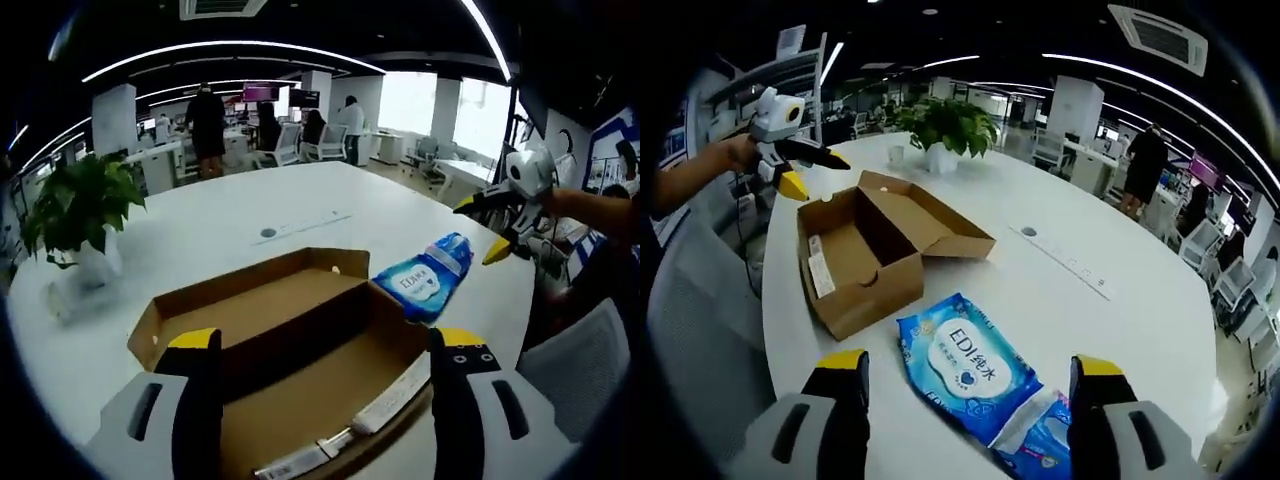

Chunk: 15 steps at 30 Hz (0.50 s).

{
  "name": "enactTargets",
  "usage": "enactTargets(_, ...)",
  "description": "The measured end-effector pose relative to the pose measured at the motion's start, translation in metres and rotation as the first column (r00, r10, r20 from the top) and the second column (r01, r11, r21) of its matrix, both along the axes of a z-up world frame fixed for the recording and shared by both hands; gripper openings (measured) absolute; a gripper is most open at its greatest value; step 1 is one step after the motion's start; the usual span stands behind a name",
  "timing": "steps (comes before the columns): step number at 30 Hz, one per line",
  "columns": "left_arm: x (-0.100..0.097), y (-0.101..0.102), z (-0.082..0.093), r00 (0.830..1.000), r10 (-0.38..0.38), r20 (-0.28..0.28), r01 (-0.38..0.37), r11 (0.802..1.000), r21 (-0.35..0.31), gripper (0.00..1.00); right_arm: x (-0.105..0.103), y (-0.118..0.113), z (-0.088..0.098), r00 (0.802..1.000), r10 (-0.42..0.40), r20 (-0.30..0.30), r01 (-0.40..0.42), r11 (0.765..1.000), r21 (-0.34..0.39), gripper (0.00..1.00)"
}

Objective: Operate the shoe box by opening the lid, removing the specified soft item, and placing it in the target area until the item is outside and the box remains undamaged.

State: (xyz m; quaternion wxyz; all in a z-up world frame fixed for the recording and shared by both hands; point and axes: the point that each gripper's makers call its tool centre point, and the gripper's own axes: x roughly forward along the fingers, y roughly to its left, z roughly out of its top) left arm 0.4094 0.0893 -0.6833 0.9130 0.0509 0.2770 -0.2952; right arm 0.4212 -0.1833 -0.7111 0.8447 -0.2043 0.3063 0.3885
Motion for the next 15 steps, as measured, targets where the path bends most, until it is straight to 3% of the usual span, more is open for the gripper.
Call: enactTargets(15,-0.024,0.064,-0.021,0.994,0.100,-0.043,-0.098,0.994,0.056,0.88,-0.001,0.040,-0.002,0.990,0.138,-0.029,-0.138,0.990,-0.006,0.85)
